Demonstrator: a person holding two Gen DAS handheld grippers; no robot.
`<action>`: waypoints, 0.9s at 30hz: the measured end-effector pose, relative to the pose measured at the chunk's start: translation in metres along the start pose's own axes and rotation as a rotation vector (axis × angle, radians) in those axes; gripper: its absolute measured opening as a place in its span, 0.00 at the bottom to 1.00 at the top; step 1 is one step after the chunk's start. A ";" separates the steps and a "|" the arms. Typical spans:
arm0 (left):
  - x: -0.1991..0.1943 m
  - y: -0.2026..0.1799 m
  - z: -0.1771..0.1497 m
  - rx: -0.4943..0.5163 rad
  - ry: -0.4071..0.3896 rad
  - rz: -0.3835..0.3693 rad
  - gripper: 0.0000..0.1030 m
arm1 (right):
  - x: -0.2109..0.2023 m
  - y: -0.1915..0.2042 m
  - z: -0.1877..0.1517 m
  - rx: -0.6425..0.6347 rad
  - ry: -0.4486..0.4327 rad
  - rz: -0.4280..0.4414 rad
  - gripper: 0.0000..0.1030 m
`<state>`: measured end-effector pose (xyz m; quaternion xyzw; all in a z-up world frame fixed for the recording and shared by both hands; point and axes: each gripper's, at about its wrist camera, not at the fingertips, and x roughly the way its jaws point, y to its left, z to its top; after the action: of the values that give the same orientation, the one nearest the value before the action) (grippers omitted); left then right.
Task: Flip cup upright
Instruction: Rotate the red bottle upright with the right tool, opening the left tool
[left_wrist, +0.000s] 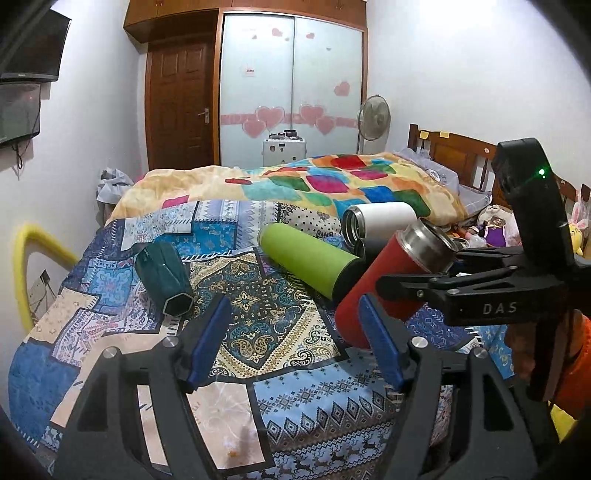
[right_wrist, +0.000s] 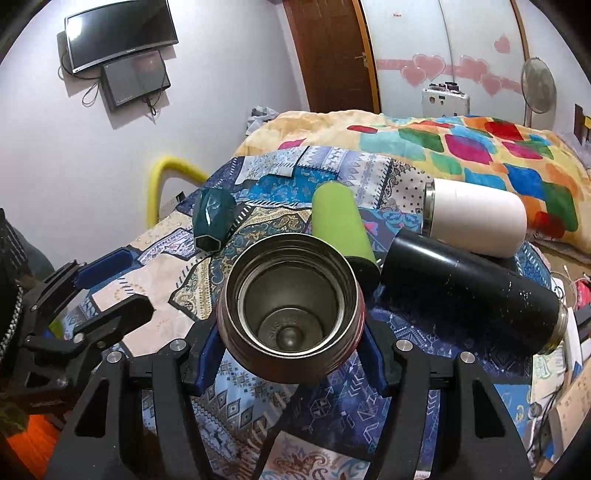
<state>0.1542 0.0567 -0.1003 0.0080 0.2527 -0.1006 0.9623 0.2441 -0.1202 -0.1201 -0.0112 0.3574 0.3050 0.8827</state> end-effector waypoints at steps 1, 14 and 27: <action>0.000 0.000 0.000 0.000 0.000 0.000 0.70 | 0.001 0.000 -0.001 -0.009 0.002 -0.007 0.57; 0.000 0.007 -0.002 -0.048 -0.017 -0.009 0.79 | 0.014 0.014 -0.003 -0.130 0.033 -0.063 0.57; 0.004 0.015 0.001 -0.071 -0.029 0.004 0.81 | 0.030 0.013 -0.003 -0.095 0.010 -0.021 0.61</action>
<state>0.1613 0.0708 -0.1019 -0.0271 0.2422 -0.0895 0.9657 0.2518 -0.0940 -0.1384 -0.0583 0.3471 0.3120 0.8825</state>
